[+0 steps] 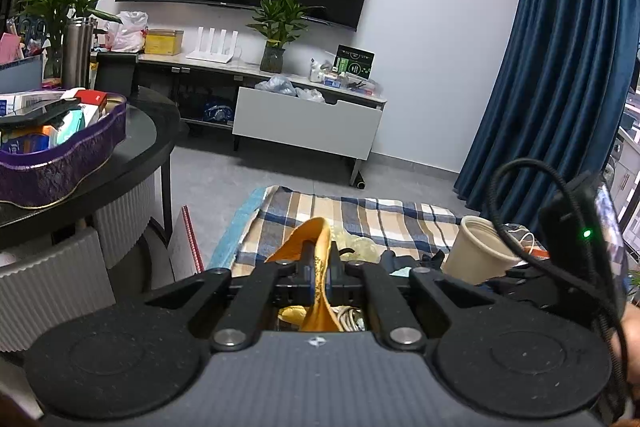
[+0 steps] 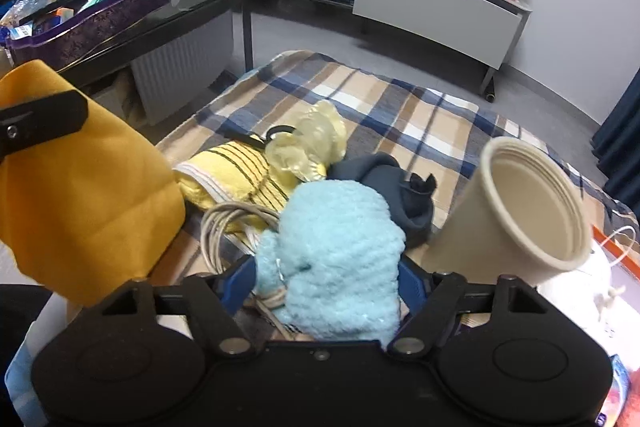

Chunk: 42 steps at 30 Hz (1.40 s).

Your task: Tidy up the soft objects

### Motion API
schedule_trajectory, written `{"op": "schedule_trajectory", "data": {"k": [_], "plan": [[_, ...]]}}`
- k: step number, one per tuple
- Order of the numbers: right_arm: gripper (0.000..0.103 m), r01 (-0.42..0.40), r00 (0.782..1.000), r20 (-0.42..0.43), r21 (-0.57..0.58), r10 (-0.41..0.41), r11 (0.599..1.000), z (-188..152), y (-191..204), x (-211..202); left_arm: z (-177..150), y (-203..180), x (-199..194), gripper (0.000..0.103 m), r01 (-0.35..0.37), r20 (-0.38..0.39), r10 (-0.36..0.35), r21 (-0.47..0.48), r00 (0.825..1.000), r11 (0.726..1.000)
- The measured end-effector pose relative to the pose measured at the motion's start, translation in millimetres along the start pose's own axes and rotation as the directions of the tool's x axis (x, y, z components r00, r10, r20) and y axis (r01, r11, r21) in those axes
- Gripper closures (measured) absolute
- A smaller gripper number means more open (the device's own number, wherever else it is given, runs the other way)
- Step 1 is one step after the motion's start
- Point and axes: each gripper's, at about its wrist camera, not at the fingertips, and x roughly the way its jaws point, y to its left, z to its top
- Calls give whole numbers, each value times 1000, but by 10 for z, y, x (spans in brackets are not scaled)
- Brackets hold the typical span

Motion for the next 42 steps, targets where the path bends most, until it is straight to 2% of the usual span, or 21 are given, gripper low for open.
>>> {"op": "schedule_trajectory", "data": {"k": [1,2,5,10,16,24,32,42], "plan": [[52,11,1000,1,-5,-11,1000,-5,4,17,-1,0,1,95,0,-2,0,-1,1000,1000],[59,27,1000,5,-8,-27,1000,-13,1,22,-5,1,-3,95,1,-2,-1,0,1000,1000],[67,7,999,50,18,-8,1000,-51,-69,-91,-31,1,-29,95,1,0,-1,2,1000,1000],[69,-54,985,169,87,38,995,-111,-224,-513,-37,-51,-94,95,-4,16,4,1,1000,1000],[69,-105,957,283,132,64,986,-267,-315,-1027,34,-208,-184,95,-8,34,7,26,999,1000],[69,-131,934,355,210,49,969,-555,-428,-1505,55,-494,-332,96,-34,27,33,40,999,999],[69,-97,908,418,252,-18,963,-850,-558,-1919,32,-762,-485,96,-31,19,30,60,999,998],[69,-77,894,443,302,-68,950,-1196,-736,-2226,42,-1067,-702,95,-10,58,4,97,998,995]]}}
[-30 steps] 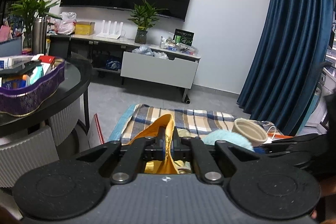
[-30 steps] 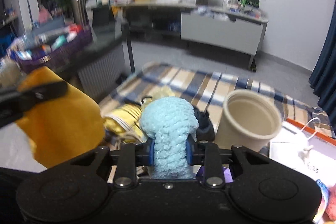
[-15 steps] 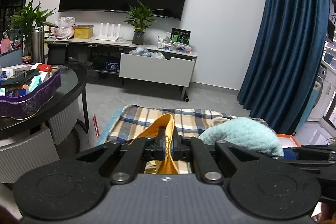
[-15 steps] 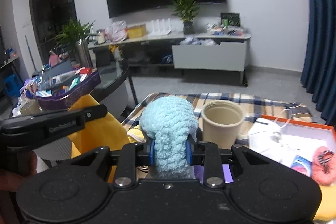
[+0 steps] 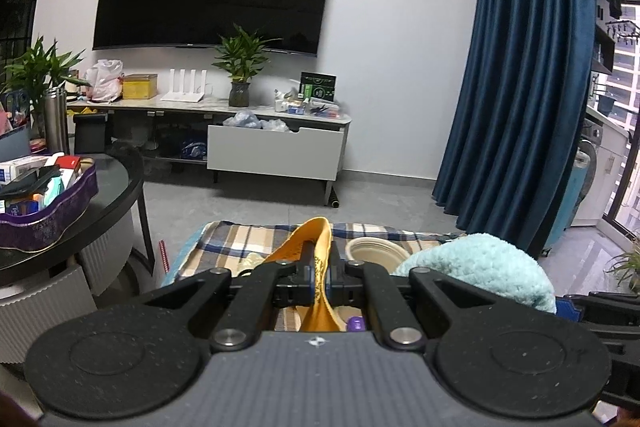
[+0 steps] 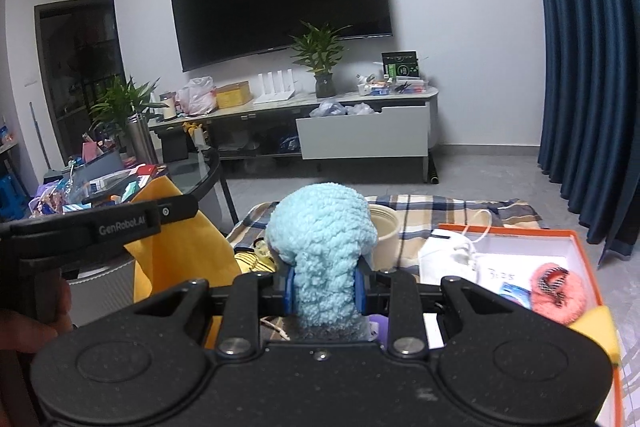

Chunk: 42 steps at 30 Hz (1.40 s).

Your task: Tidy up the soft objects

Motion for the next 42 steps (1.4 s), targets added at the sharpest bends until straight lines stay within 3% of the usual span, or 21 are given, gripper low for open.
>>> {"op": "schedule_trajectory", "data": {"k": [42], "plan": [[69,90,995,45,78,-93,993,-121,-492,-446,-114,-397,0,95,73,-15,-73,42,997,996]]}}
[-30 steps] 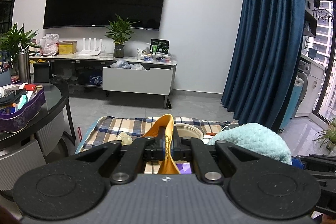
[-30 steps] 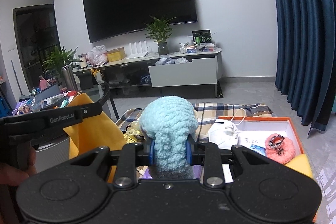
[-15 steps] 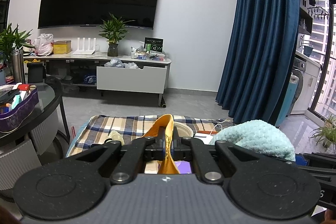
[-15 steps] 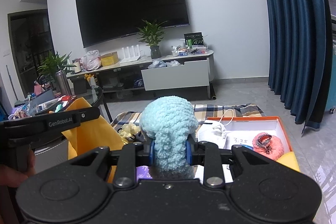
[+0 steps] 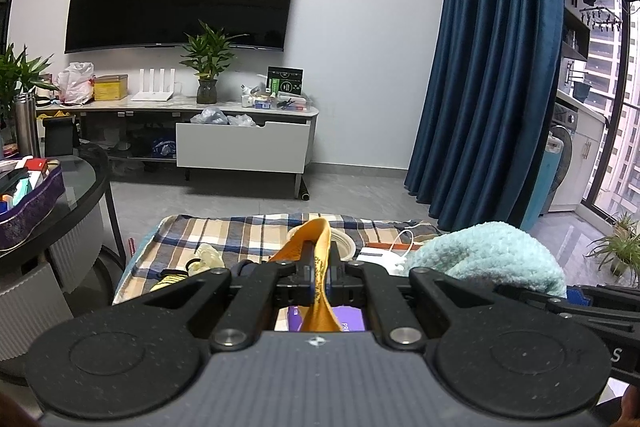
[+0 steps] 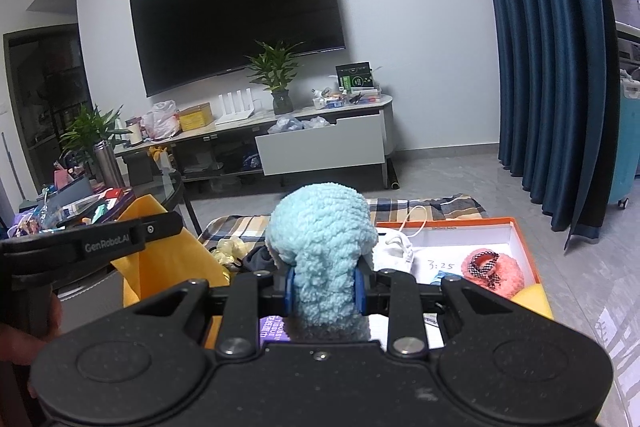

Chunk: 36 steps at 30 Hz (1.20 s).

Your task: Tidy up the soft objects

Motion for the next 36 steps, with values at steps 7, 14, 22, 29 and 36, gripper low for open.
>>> {"op": "schedule_trajectory", "data": {"k": [7,14,22,29,36], "plan": [[69,11,1000,2,13,-11,1000,-3,-55,-19,8,-7,46,95,11,-9,-11,6,1000,1000],[69,21,1000,4,22,-22,1000,3,-61,-26,0,-48,57,95,18,-11,-18,12,1000,1000],[69,32,999,11,32,-32,999,15,-117,-52,8,-101,71,95,27,-8,-27,16,1000,999],[69,47,999,18,41,-48,998,2,-120,-101,15,-183,82,95,42,-5,-42,28,999,999],[69,62,998,23,53,-63,997,3,-126,-109,19,-254,100,95,58,-7,-58,40,998,998]]}}
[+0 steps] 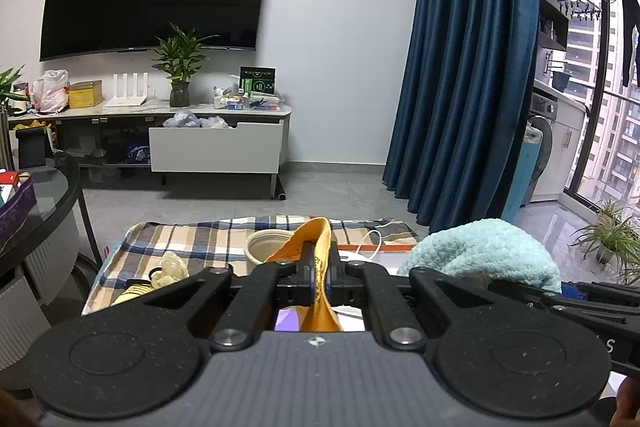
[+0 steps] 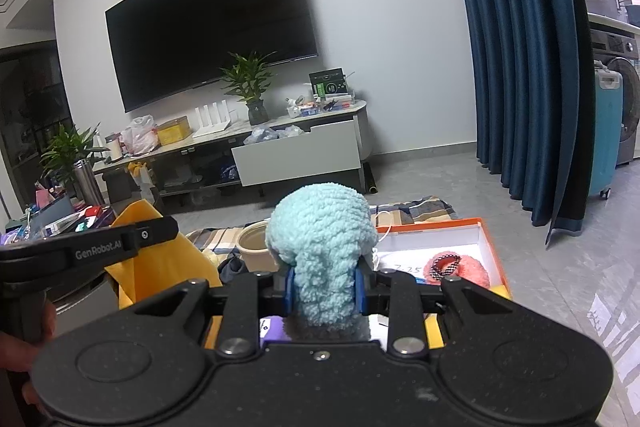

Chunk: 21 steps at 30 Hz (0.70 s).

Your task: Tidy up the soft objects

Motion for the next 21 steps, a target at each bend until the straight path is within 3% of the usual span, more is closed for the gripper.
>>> {"op": "schedule_trajectory", "data": {"k": [21], "plan": [[69,61,998,19,43,-62,997,0,-207,16,40,-217,160,95,74,-15,-74,35,997,997]]}}
